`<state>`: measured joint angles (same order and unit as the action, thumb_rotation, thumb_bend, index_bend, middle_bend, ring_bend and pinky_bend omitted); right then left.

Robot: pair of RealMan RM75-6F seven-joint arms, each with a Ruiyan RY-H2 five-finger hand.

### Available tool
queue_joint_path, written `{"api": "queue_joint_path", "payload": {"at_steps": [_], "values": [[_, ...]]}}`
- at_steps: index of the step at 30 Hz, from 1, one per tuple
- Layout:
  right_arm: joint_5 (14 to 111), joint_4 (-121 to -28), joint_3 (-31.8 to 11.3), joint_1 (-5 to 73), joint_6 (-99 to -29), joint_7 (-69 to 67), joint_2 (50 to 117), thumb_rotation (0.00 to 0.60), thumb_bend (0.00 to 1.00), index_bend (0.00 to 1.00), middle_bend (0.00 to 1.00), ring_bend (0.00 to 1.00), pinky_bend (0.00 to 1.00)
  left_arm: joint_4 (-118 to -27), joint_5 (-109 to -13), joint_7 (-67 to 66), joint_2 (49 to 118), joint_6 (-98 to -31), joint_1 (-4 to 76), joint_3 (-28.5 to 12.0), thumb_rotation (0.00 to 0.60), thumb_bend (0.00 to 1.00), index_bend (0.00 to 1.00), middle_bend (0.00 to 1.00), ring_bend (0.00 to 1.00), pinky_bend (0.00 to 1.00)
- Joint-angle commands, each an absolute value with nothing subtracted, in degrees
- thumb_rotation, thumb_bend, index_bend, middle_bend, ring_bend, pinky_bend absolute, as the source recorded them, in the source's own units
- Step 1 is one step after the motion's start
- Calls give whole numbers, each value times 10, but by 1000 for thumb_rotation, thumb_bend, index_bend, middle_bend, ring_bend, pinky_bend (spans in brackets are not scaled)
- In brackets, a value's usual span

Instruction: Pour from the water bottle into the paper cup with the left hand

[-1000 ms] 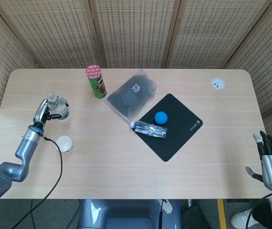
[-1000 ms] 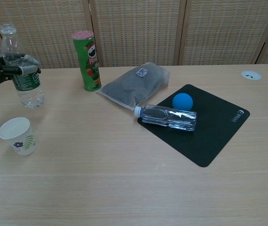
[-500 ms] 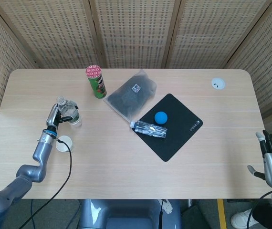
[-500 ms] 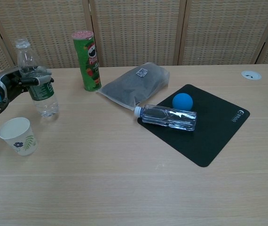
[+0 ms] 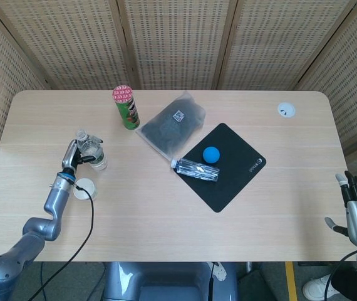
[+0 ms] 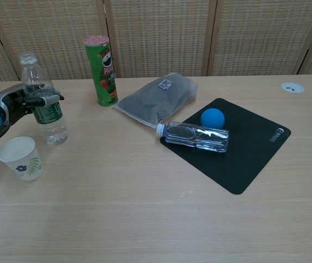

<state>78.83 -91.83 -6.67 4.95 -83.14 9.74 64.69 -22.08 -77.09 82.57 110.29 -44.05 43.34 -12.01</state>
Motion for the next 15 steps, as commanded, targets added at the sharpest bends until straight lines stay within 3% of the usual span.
{"api": "queue_joint_path", "payload": {"at_steps": [1, 5, 10, 15], "values": [[788, -918, -67, 50, -831, 97, 647, 600, 0, 0, 0, 0, 0, -217, -775, 826, 1105, -441, 433, -117, 600, 530, 475, 345, 299, 299], [788, -918, -66, 50, -831, 96, 647, 600, 0, 0, 0, 0, 0, -215, -780, 831, 1107, -444, 431, -113, 600, 515, 428, 303, 261, 279], [789, -918, -66, 49, -833, 95, 646, 600, 0, 0, 0, 0, 0, -213, -784, 836, 1109, -450, 428, -110, 600, 443, 269, 210, 181, 223], [790, -919, -66, 49, -834, 93, 645, 600, 0, 0, 0, 0, 0, -208, -784, 839, 1112, -456, 423, -110, 600, 428, 186, 177, 154, 203]]}}
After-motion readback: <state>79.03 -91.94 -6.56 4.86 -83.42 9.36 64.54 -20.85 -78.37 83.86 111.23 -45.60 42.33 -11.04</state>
